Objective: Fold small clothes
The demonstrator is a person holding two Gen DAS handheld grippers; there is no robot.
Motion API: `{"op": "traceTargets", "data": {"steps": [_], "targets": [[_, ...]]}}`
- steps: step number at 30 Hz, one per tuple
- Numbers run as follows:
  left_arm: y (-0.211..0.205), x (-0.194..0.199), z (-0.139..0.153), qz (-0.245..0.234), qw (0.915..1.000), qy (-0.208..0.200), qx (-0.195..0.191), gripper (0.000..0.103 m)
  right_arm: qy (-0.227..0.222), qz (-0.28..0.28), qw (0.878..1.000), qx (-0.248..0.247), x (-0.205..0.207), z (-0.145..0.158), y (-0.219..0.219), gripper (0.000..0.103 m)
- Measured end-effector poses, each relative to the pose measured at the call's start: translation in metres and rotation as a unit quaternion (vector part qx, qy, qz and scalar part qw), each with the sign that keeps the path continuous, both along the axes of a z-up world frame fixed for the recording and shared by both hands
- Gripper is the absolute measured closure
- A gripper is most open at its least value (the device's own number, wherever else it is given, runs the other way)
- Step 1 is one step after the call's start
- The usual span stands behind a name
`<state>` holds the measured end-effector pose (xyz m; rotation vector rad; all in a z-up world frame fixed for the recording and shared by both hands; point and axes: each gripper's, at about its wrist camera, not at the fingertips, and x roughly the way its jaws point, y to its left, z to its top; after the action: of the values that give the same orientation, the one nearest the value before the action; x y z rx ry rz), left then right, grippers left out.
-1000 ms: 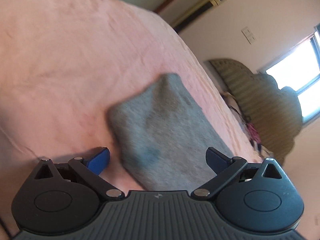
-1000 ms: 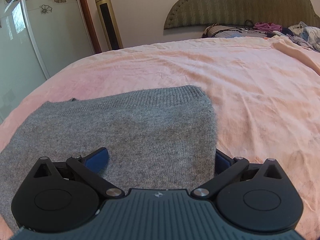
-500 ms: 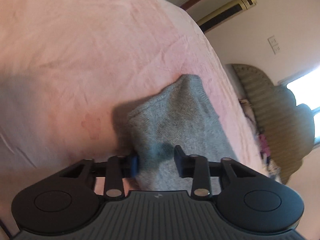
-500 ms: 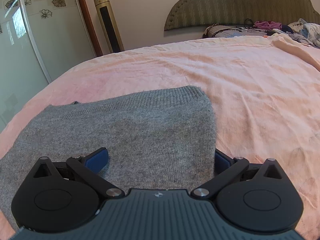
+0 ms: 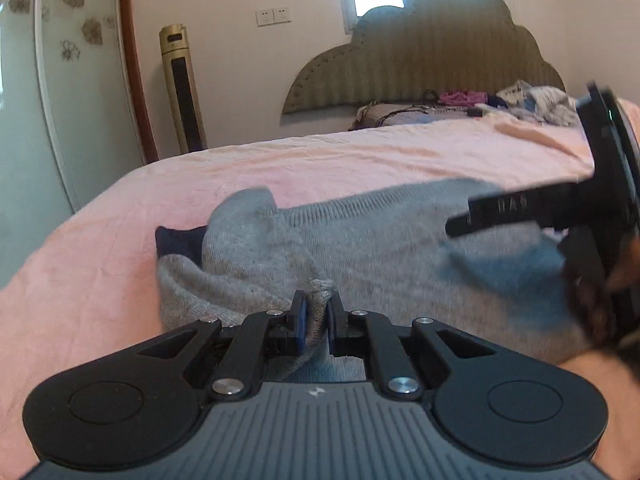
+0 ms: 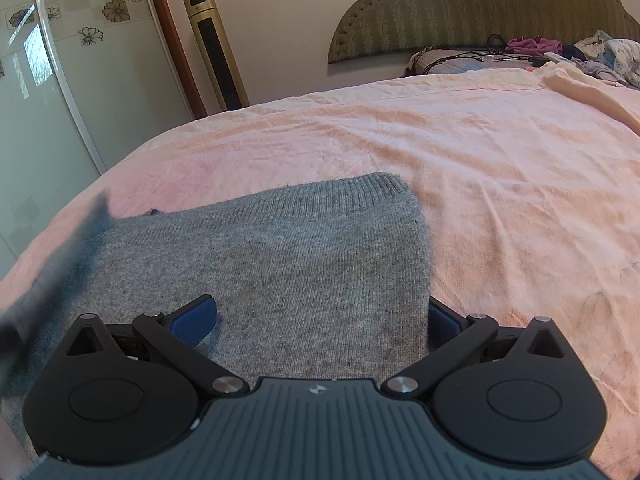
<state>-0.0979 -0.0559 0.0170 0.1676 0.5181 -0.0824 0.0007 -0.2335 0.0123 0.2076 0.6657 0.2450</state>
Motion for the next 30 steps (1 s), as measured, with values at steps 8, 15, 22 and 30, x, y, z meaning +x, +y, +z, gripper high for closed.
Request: {"op": "traceTargets", "data": {"steps": [8,15,22,30], "targets": [[0.014,-0.013,-0.001,0.013,0.9999,0.003,-0.008,0.093,0.053,0.033,0.991,0.122,0.011,0.025,0.011,0.000],[0.014,-0.022,0.002,0.033,0.9985,-0.033,0.030,0.093,0.052,0.126,0.987,0.083,0.035,0.073,0.078,0.000],[0.045,-0.013,-0.001,0.089,0.9959,-0.009,-0.015,0.089,0.069,0.087,0.994,-0.024,0.025,0.053,0.068,0.000],[0.074,-0.017,0.002,0.146,0.9881,-0.006,-0.046,0.086,-0.005,0.057,0.998,-0.031,-0.021,0.057,0.049,0.000]]}}
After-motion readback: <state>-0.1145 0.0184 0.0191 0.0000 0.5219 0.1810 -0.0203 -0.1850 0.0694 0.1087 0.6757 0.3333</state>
